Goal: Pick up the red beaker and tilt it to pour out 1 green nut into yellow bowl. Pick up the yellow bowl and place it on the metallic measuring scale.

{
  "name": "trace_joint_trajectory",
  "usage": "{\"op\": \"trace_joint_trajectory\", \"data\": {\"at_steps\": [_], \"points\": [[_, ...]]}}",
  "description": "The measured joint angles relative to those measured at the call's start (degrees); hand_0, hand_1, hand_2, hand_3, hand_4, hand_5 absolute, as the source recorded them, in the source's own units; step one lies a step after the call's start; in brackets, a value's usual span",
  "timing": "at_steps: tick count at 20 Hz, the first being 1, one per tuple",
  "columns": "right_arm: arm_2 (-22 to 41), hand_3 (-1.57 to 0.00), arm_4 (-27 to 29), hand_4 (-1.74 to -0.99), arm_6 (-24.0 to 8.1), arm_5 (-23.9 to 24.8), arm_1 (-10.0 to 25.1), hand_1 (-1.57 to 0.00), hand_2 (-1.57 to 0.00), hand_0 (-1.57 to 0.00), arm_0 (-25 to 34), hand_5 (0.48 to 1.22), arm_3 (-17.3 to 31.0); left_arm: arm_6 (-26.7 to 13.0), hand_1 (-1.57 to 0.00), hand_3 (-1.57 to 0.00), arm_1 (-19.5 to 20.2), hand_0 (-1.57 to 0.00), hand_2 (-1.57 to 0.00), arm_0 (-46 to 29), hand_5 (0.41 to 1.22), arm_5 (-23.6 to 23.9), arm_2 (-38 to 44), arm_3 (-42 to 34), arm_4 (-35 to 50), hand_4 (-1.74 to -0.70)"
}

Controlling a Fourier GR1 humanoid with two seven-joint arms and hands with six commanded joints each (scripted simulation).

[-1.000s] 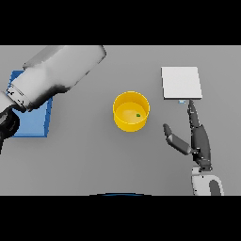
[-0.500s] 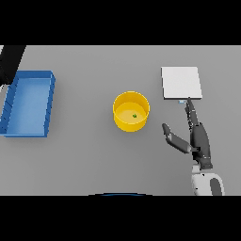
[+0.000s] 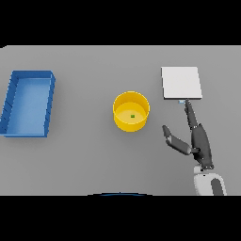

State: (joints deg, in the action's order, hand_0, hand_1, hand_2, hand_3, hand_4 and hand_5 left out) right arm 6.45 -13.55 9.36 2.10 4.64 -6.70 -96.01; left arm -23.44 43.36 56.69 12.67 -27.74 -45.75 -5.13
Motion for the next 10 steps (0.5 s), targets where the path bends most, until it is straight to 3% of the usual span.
{"op": "trace_joint_trajectory", "data": {"at_steps": [1,5,10], "points": [[-0.33,0.0,0.08,-1.21,-1.44,0.14,0.16,0.0,0.0,0.0,1.0,0.649,0.25,-2.44,-1.57,-1.45,1.02,-1.57,-1.57,-3.18,1.221,1.99,-0.08,-3.59,1.07,-1.74],[-0.27,0.0,-0.07,-1.215,-1.85,0.05,0.23,0.0,0.0,0.0,0.64,0.664,0.73,-8.79,-1.57,-1.45,3.54,-1.57,-1.57,-14.27,1.221,9.3,-1.02,-15.64,4.48,-1.74],[-0.3,0.0,-0.31,-1.217,-0.56,0.23,0.43,0.0,0.0,0.0,0.26,0.666,0.97,-11.25,-1.57,-1.51,3.91,-1.57,-1.57,-21.8,1.221,14.67,-2.19,-20.36,7.39,-1.74]]}}
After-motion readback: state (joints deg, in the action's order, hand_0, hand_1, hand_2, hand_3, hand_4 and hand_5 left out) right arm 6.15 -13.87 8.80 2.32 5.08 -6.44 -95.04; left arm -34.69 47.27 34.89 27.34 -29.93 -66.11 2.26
